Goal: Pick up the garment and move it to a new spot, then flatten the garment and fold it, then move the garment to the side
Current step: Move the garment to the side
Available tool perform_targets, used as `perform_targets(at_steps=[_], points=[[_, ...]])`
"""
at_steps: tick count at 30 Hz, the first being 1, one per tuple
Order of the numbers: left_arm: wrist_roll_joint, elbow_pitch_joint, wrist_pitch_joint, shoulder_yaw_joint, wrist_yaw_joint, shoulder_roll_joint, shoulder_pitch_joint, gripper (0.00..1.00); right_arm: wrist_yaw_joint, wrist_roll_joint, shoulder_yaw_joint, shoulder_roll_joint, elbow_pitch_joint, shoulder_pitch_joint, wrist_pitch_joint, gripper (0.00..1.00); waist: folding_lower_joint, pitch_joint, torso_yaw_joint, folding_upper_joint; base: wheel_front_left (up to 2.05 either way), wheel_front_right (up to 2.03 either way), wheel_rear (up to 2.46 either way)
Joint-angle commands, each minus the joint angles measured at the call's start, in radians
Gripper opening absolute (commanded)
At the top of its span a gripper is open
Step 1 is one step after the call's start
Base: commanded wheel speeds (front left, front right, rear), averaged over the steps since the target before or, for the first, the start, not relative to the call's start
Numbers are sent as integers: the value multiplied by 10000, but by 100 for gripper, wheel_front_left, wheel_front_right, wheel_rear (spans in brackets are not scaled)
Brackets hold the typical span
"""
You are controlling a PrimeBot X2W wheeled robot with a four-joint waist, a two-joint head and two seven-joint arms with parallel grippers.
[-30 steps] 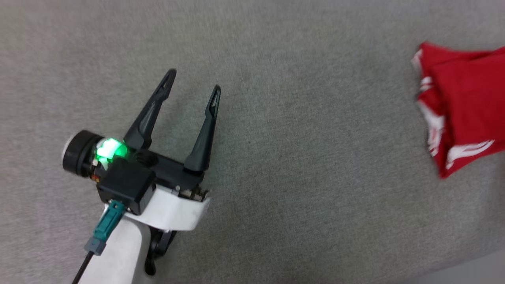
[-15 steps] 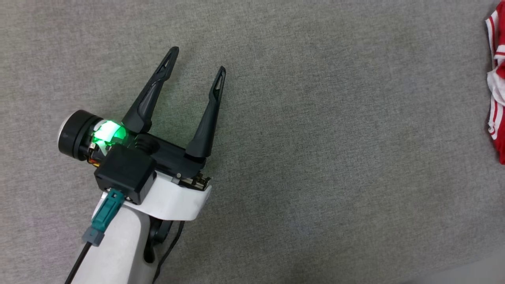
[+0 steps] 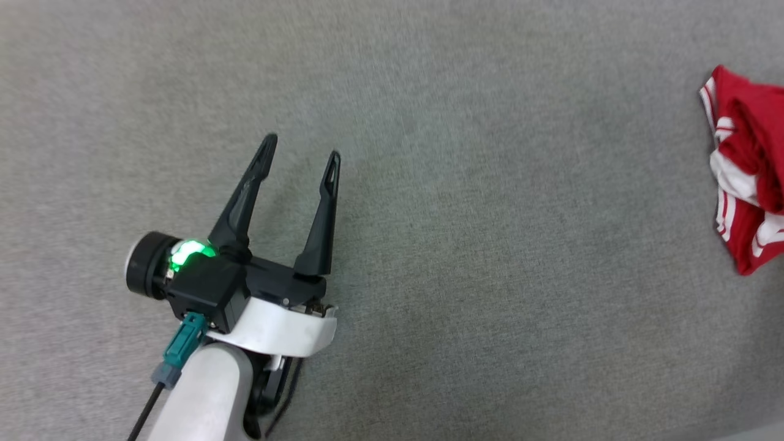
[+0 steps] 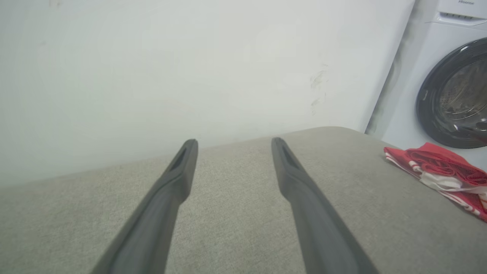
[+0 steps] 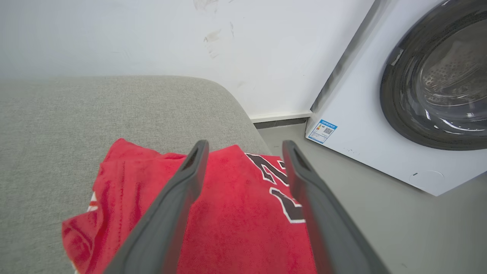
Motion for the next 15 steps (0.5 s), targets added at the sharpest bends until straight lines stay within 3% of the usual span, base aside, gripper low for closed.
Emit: perform_targets(at_steps=[1, 15], points=[[-78, 87, -67, 46, 82, -87, 257, 100, -7, 91, 62, 196, -298, 471, -79, 100, 0, -813, 269, 0, 0, 0, 0], [-712, 1161, -196, 796, 720, -325, 2108, 100, -7, 640, 1180, 2333, -4625, 4678, 935, 100, 0, -2983, 1502, 0, 0, 0, 0]])
